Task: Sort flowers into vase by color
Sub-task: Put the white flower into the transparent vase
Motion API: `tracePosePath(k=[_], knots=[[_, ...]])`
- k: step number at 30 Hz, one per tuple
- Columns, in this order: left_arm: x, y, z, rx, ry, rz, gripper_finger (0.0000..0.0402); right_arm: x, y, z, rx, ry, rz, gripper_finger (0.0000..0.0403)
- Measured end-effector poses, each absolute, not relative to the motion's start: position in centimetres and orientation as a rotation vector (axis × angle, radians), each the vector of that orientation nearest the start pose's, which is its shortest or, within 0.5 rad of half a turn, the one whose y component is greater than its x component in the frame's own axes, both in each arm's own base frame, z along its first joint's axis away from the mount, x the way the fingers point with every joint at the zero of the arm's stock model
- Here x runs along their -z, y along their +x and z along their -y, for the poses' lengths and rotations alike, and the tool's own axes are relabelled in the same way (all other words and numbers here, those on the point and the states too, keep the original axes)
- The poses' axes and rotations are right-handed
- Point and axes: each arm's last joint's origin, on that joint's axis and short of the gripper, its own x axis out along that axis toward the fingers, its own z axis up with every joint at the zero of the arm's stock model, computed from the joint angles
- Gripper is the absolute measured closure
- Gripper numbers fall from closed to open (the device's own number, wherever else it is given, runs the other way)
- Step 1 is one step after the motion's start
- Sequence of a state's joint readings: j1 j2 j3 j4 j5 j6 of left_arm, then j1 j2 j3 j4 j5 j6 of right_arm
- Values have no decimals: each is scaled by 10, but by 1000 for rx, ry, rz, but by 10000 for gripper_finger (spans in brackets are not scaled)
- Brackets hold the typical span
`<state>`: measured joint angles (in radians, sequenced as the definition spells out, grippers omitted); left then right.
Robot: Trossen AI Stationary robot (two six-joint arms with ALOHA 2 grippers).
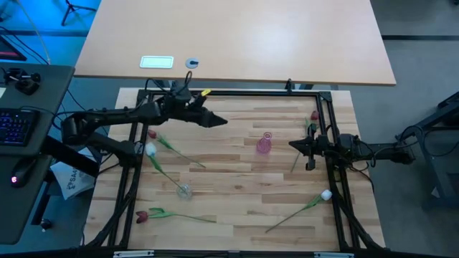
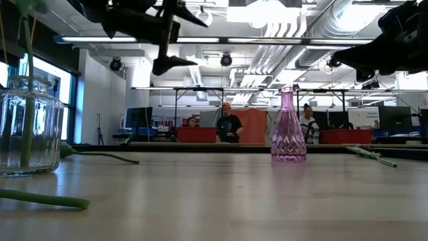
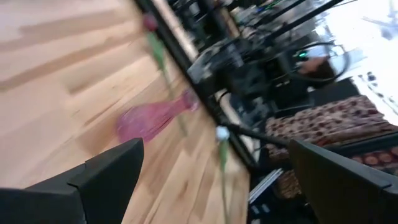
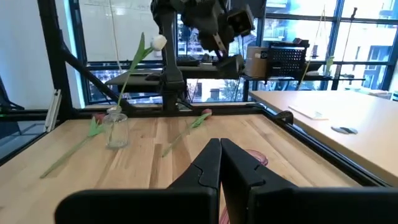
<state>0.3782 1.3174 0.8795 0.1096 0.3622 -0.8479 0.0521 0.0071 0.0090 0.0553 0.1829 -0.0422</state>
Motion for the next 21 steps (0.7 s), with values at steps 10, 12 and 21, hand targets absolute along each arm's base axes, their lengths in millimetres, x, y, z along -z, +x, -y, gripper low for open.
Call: tracePosePath(k=[10, 12, 21], knots=[[-308, 271, -111, -57, -717, -20, 16, -223, 78, 3, 21, 548, 666, 402], [-318, 265, -115, 9, -636, 28, 16, -229, 73, 5, 63, 595, 765, 402], [-341, 226, -146, -32, -551, 130, 16, -284, 93, 9, 220, 541, 699, 402]])
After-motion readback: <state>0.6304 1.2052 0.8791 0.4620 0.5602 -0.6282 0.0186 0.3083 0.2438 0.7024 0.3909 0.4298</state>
